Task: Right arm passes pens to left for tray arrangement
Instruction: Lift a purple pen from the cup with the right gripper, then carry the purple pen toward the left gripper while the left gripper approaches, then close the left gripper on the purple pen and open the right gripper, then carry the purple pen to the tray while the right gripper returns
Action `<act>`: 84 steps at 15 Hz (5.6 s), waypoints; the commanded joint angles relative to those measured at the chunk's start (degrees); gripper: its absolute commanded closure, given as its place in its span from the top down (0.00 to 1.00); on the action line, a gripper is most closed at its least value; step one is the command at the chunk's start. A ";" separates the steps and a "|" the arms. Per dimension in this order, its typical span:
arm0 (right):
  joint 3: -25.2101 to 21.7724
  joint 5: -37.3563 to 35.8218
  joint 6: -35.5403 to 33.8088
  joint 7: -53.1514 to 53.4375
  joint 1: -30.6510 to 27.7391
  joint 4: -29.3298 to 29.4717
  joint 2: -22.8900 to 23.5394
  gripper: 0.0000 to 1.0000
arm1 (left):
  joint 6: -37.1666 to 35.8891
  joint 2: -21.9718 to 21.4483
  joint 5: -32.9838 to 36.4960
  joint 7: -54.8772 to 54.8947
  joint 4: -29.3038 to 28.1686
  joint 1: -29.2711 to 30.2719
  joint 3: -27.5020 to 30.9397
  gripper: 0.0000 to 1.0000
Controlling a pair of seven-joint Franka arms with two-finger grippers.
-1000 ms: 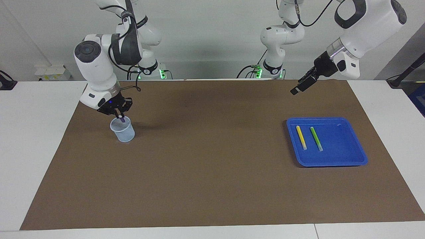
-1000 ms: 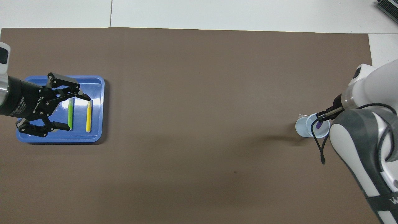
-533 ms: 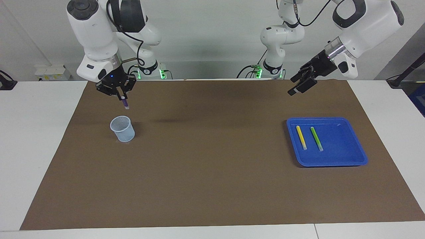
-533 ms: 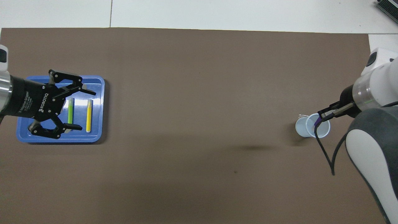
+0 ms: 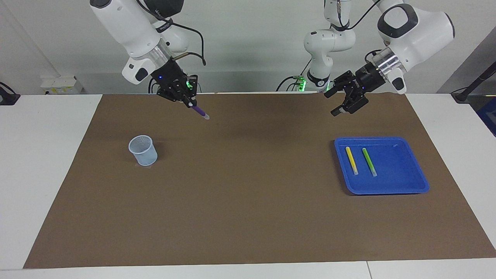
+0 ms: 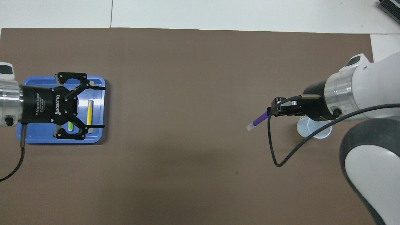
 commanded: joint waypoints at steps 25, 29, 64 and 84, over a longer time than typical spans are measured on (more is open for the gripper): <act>0.01 2.59 36.18 32.69 20.96 -11.90 -2.57 0.00 | 28.32 -3.63 -0.91 -22.15 -10.80 -21.77 -1.57 0.93; 0.02 2.59 36.18 32.43 20.96 -11.90 -2.57 0.00 | 28.41 -3.63 -0.91 -22.15 -10.72 -21.77 -1.65 0.68; -0.78 1.71 23.03 18.59 13.95 -9.80 -2.30 1.00 | 20.52 -3.63 9.61 -16.03 -9.31 -20.89 -2.36 0.00; -3.67 -20.79 -7.59 -13.19 1.36 5.77 10.44 1.00 | -11.93 -4.07 41.18 67.11 -3.68 3.26 -0.42 0.00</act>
